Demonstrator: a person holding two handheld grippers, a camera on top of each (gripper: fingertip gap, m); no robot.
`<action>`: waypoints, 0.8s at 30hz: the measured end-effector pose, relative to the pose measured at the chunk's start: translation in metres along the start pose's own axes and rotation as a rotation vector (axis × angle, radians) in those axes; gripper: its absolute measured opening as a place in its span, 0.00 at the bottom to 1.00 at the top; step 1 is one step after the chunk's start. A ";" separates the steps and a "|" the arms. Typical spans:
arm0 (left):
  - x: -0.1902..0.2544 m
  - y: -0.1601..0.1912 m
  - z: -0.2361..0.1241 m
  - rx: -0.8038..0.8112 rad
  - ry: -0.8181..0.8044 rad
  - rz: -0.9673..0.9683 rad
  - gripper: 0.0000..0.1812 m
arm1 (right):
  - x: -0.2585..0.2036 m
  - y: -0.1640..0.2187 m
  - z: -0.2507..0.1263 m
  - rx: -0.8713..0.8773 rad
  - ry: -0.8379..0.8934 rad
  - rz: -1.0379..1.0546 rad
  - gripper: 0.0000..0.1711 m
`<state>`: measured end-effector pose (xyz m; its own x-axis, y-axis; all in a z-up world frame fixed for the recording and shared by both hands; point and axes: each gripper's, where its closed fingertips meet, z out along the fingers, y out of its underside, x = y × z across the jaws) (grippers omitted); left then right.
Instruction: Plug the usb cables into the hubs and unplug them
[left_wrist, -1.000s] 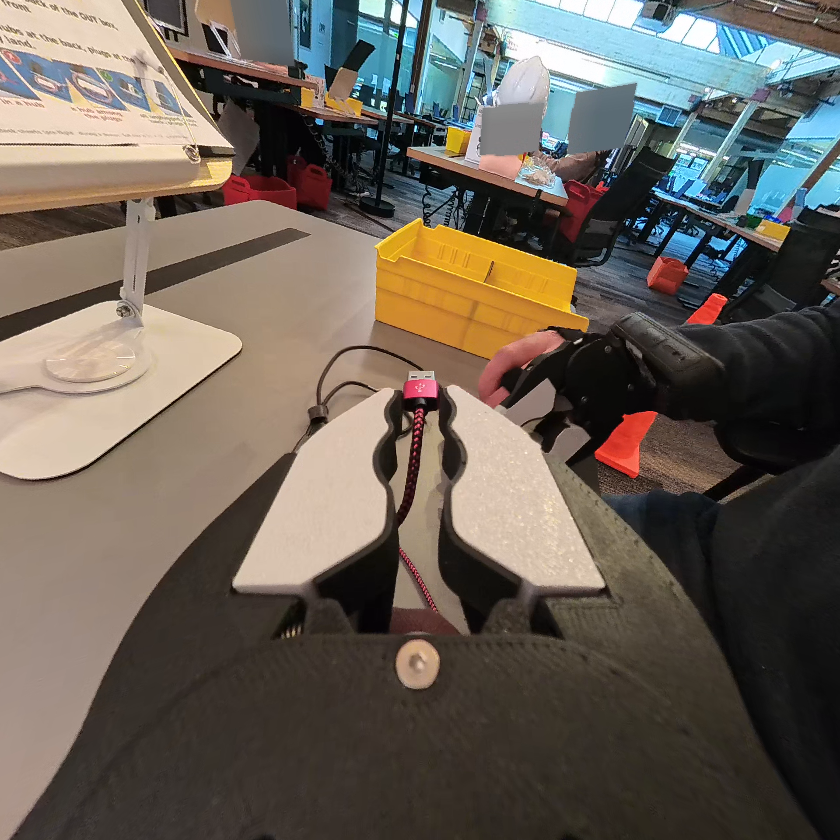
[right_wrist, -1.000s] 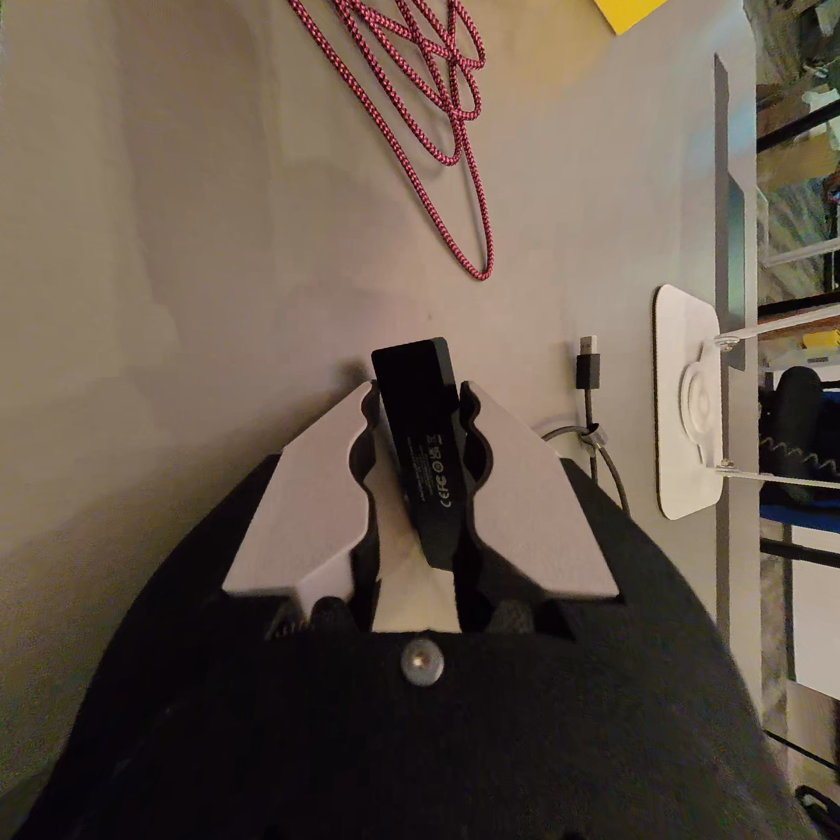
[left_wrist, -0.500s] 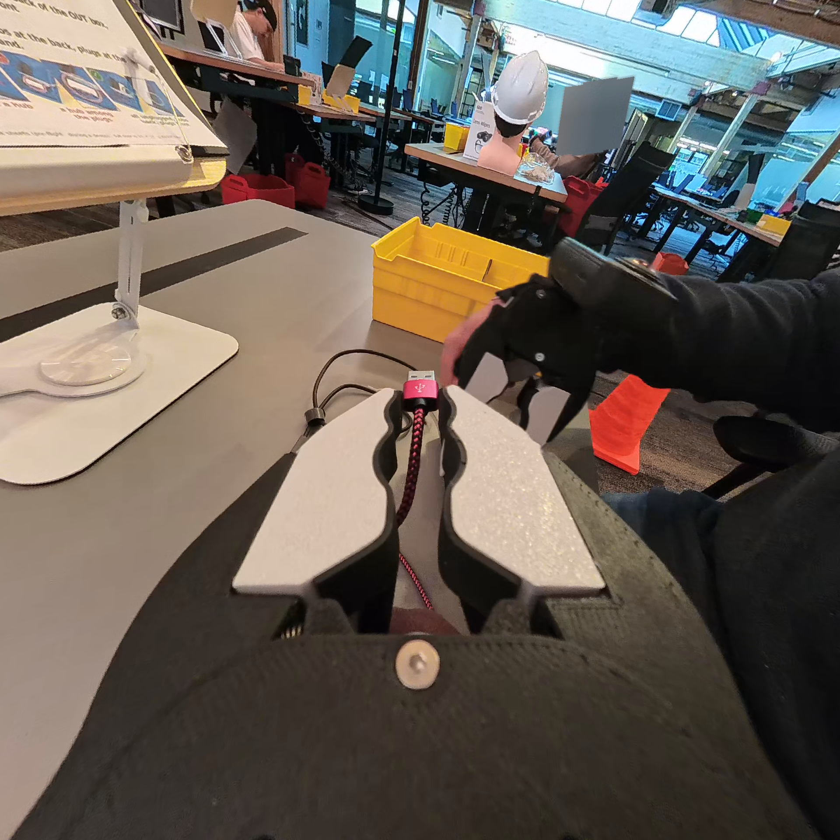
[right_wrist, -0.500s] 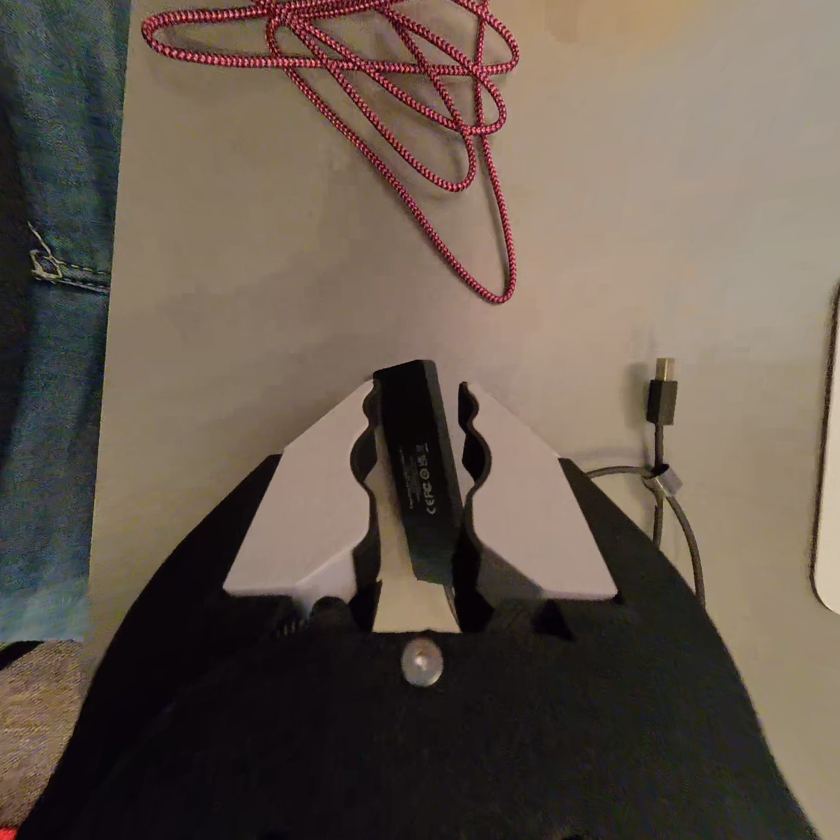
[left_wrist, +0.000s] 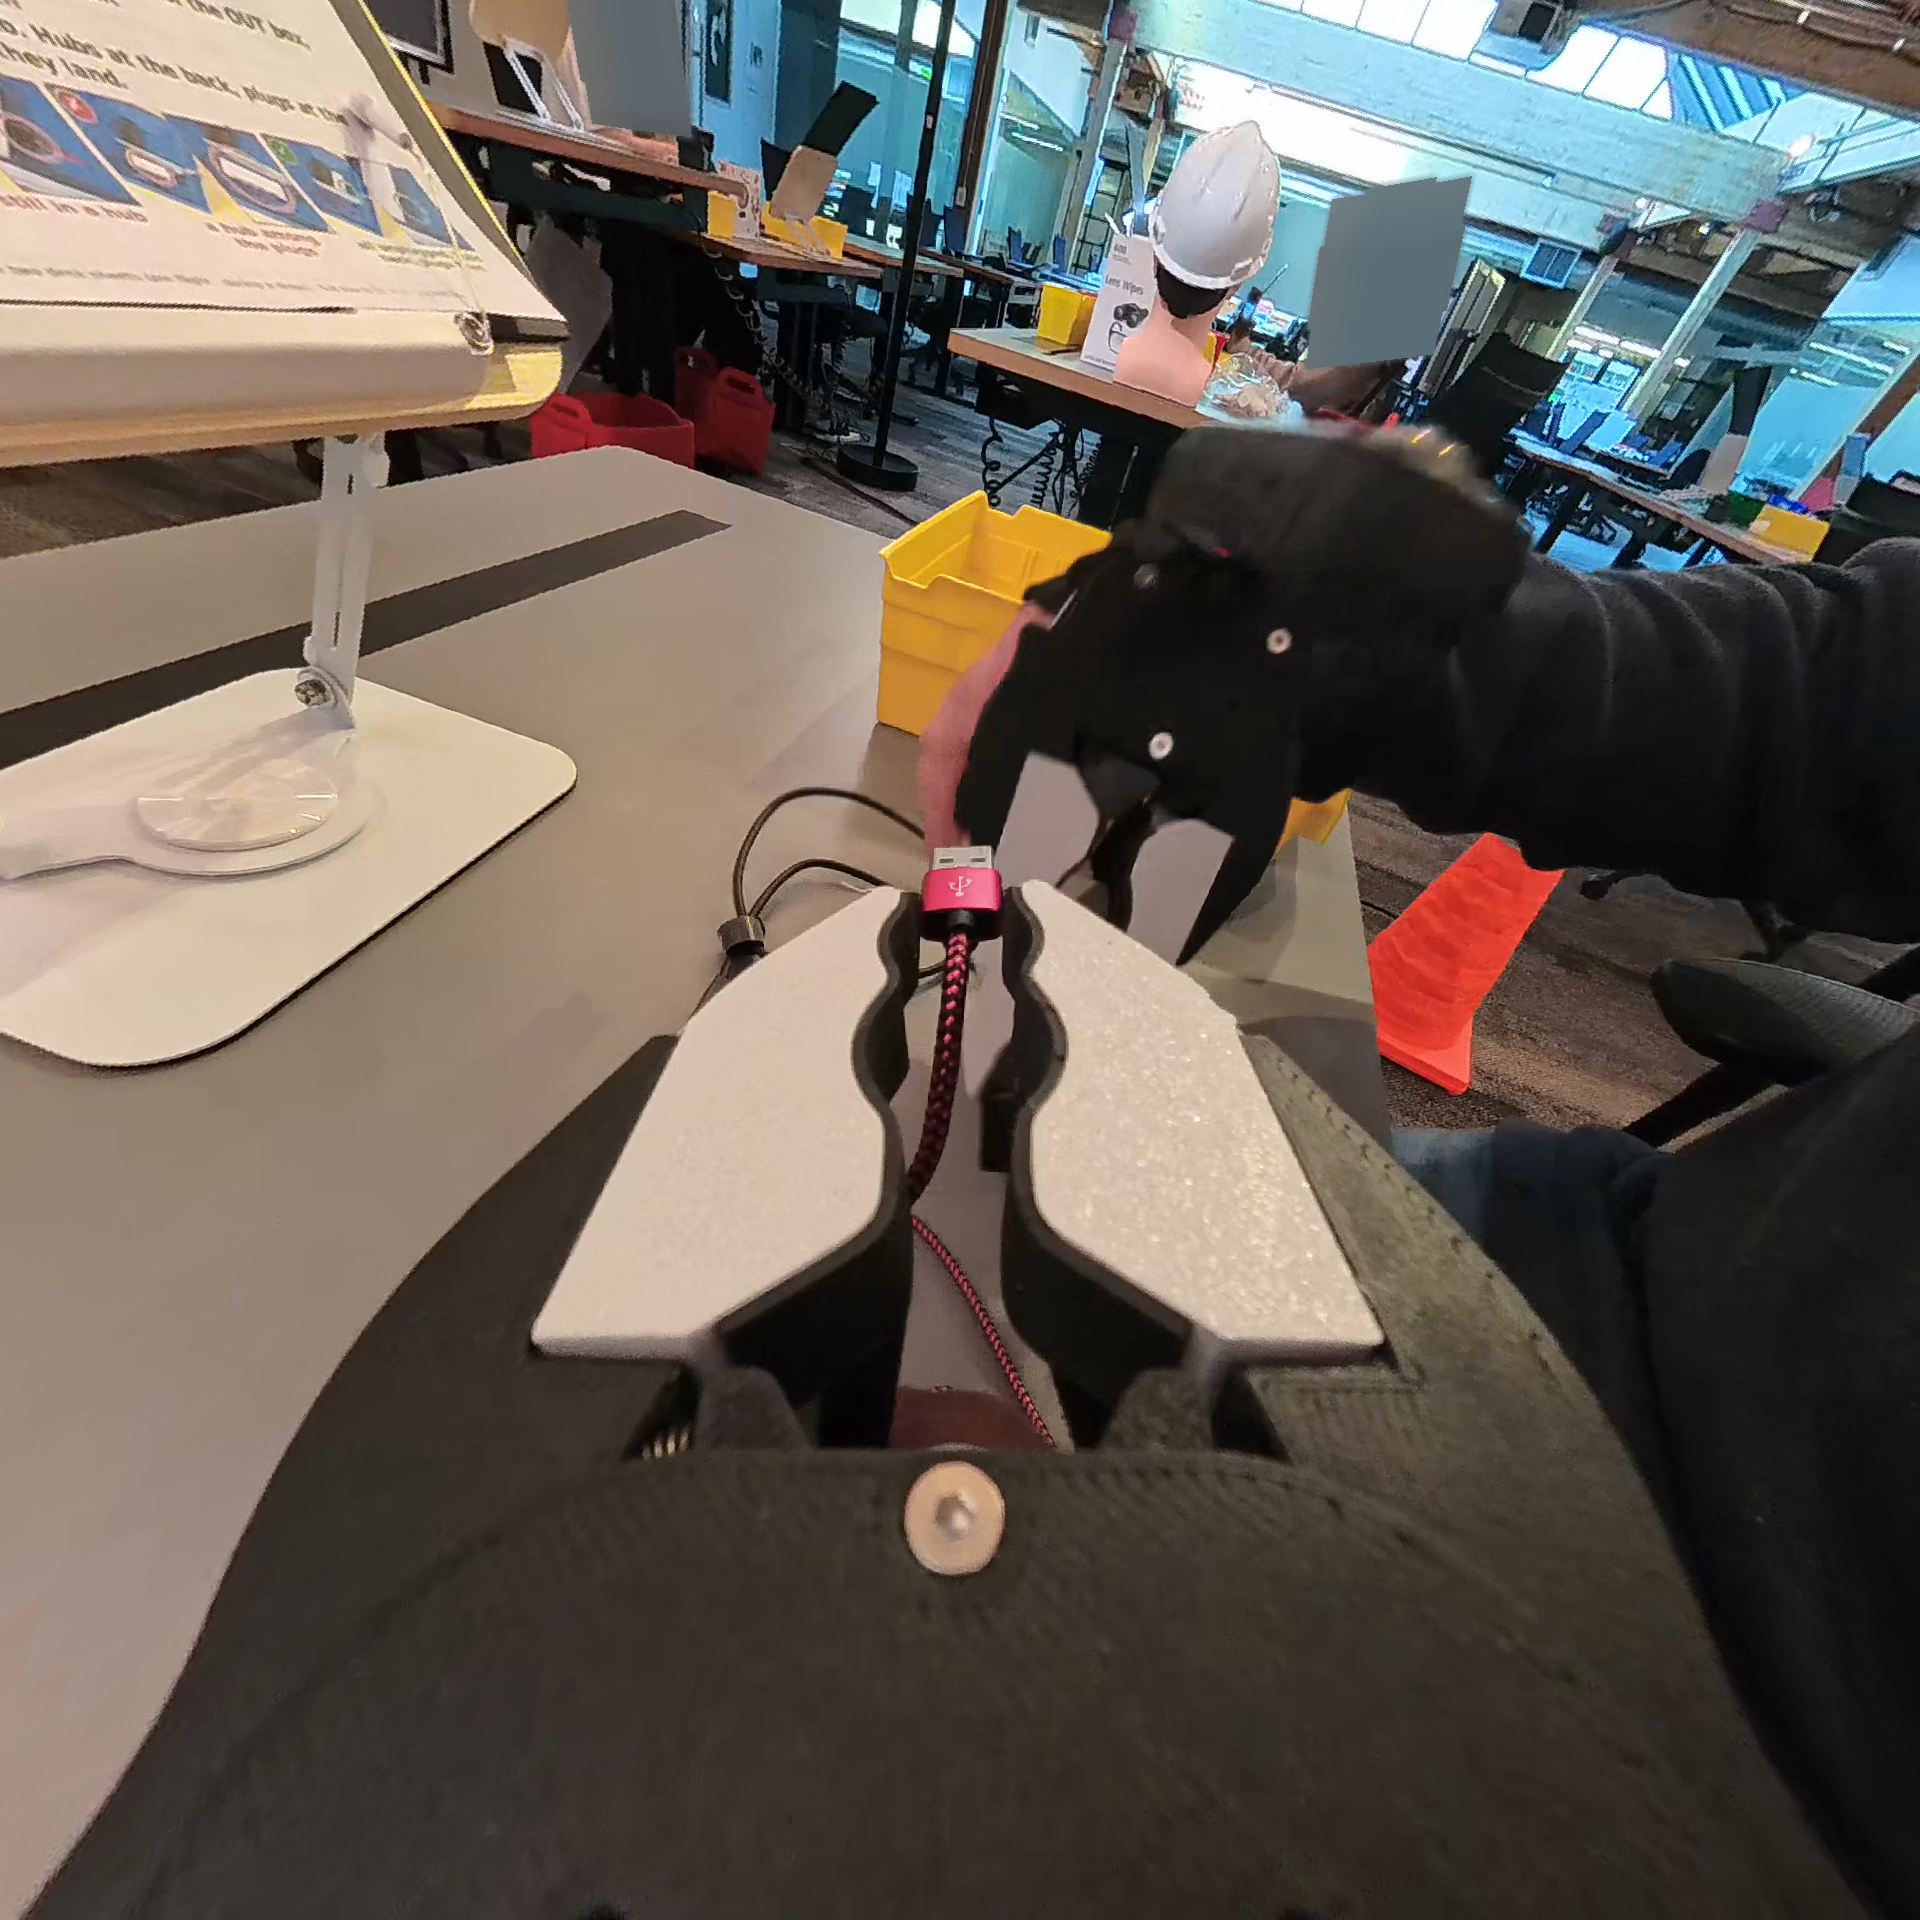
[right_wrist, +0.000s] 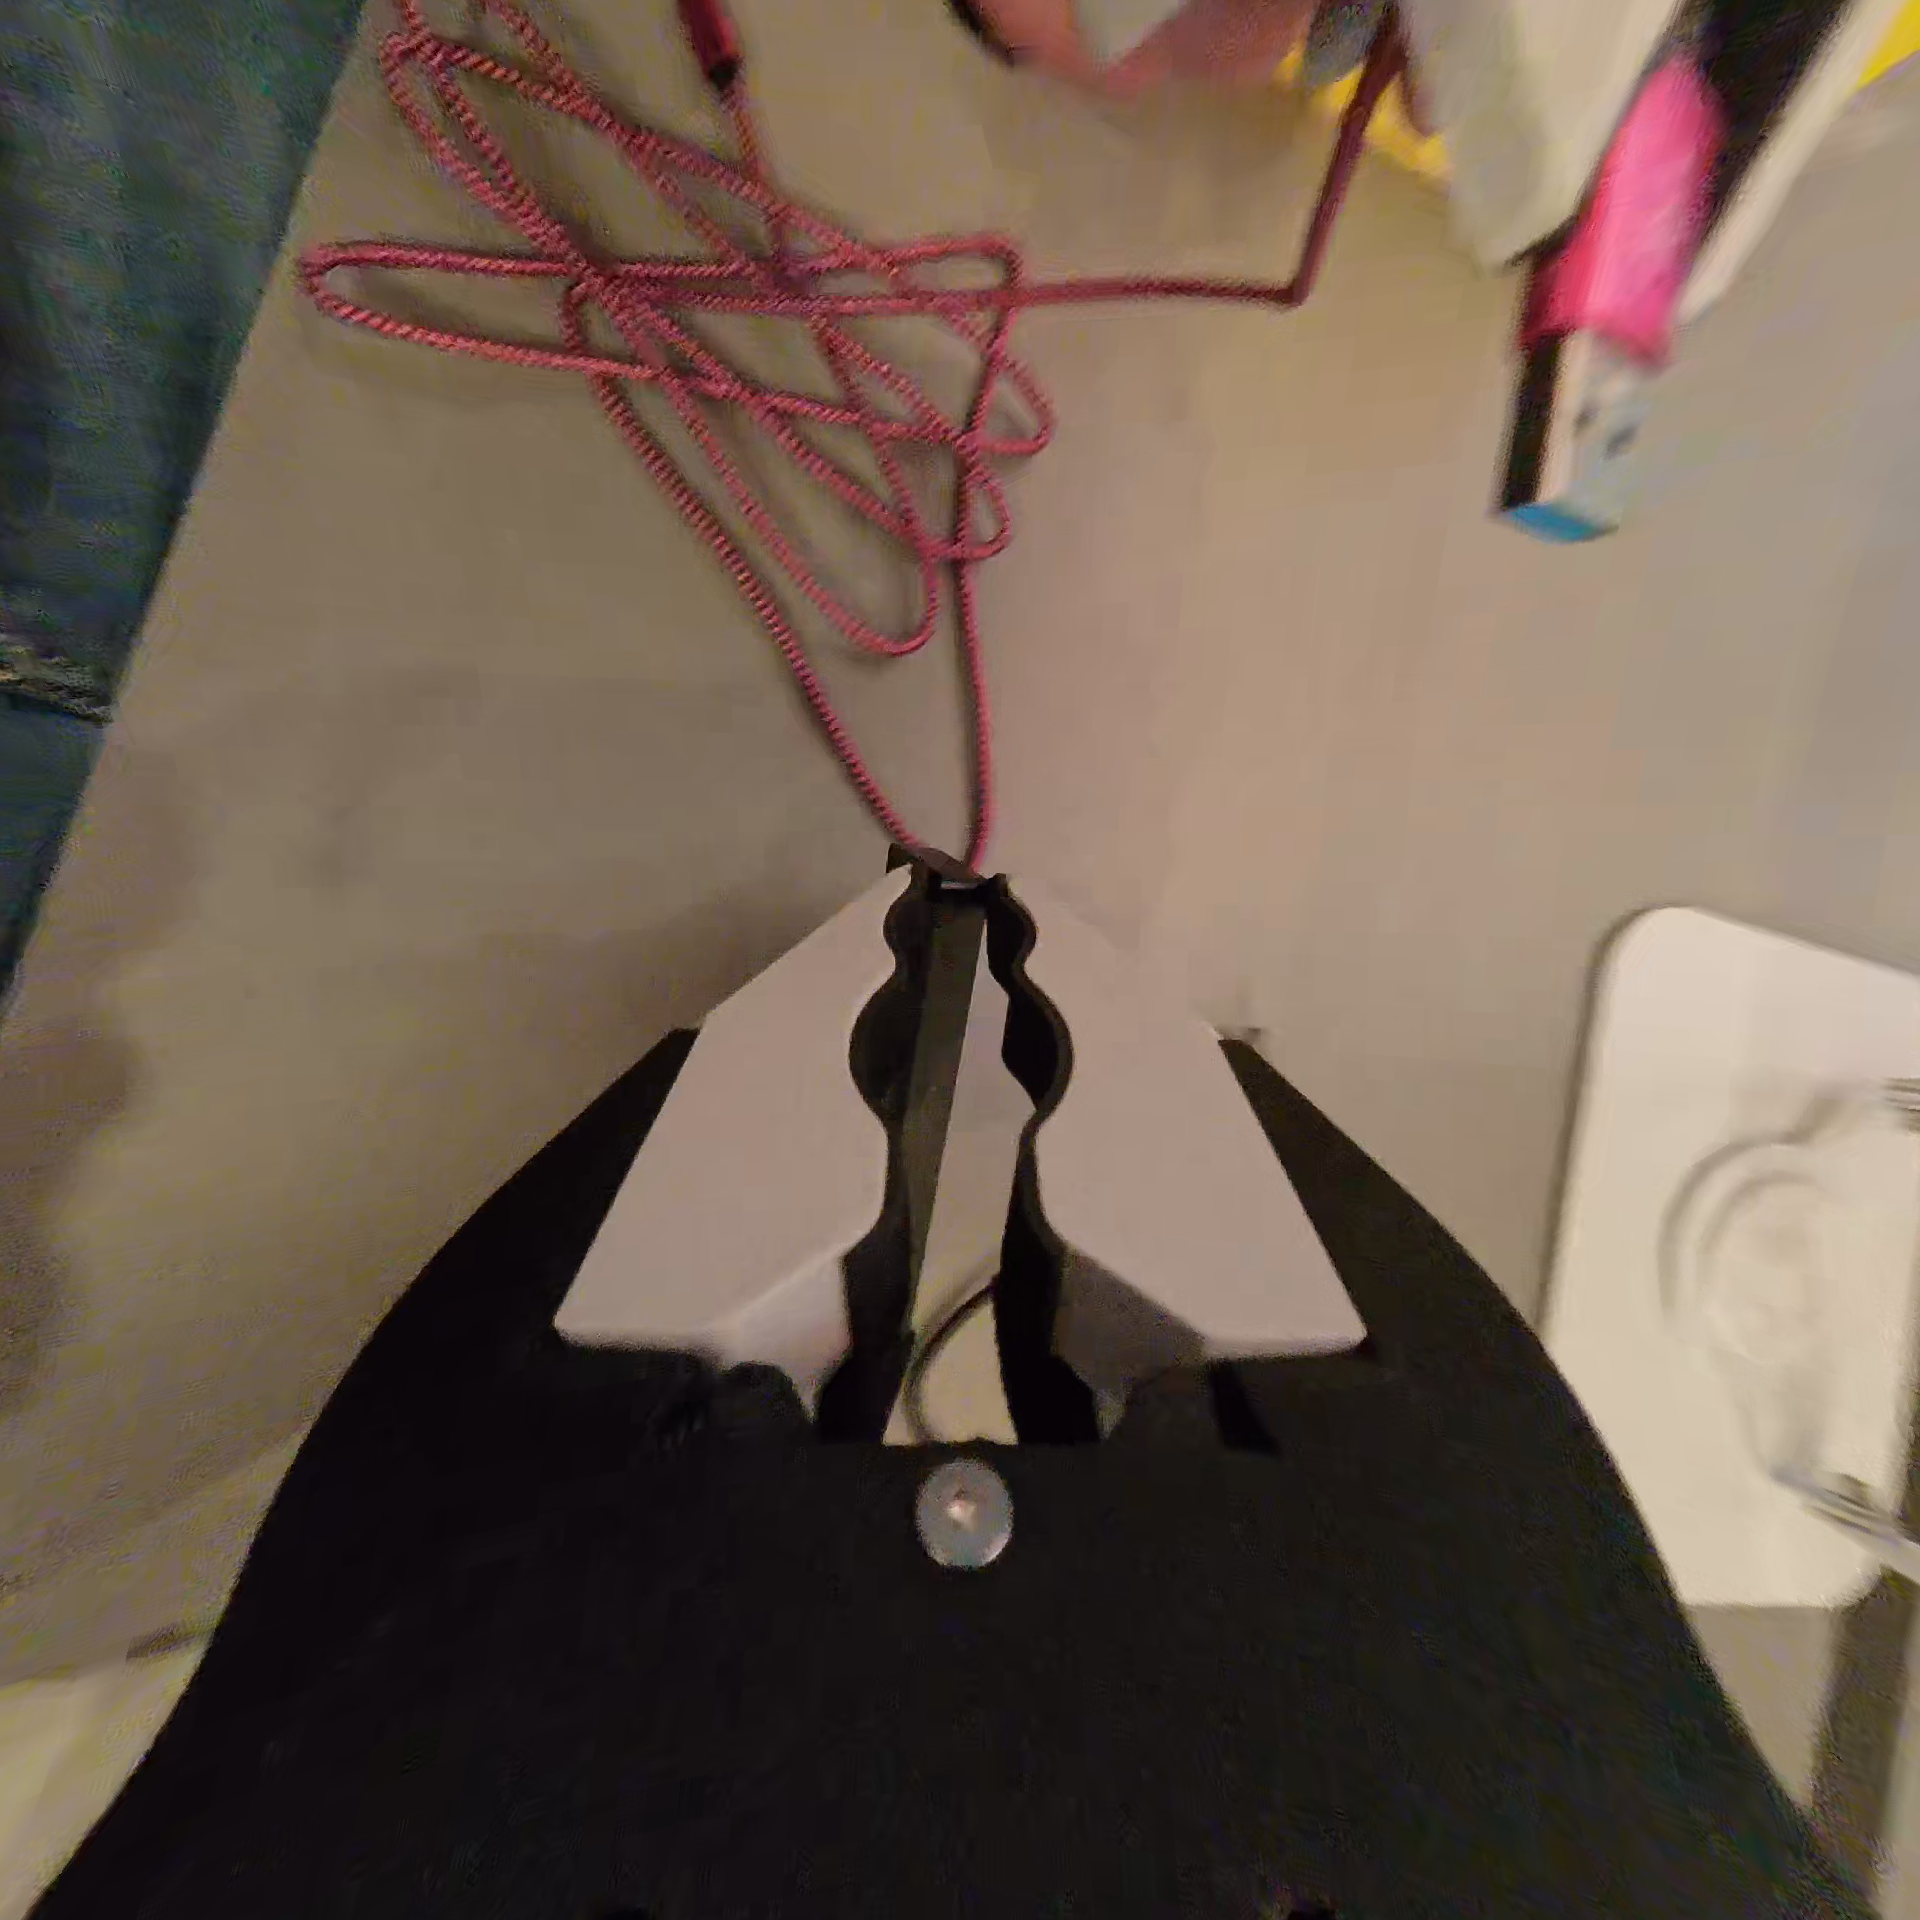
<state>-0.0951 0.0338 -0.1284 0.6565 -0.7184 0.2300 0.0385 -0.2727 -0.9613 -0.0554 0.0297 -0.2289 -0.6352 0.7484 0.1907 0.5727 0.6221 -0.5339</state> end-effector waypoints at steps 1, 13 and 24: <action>-0.001 -0.001 -0.001 0.002 -0.003 0.000 0.08 | 0.012 -0.008 -0.007 0.043 0.116 -0.048 0.05; -0.004 0.003 -0.001 -0.001 -0.009 -0.010 0.08 | -0.061 0.032 -0.001 0.081 0.469 -0.048 0.05; 0.002 0.002 0.003 -0.007 -0.004 0.003 0.08 | -0.087 0.056 -0.022 0.072 0.545 0.028 0.05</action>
<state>-0.0917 0.0340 -0.1304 0.6596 -0.7166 0.2268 0.0312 -0.2753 -0.9608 0.0435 0.0045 -0.2571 -0.2491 0.7873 0.5640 0.5370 0.5969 -0.5961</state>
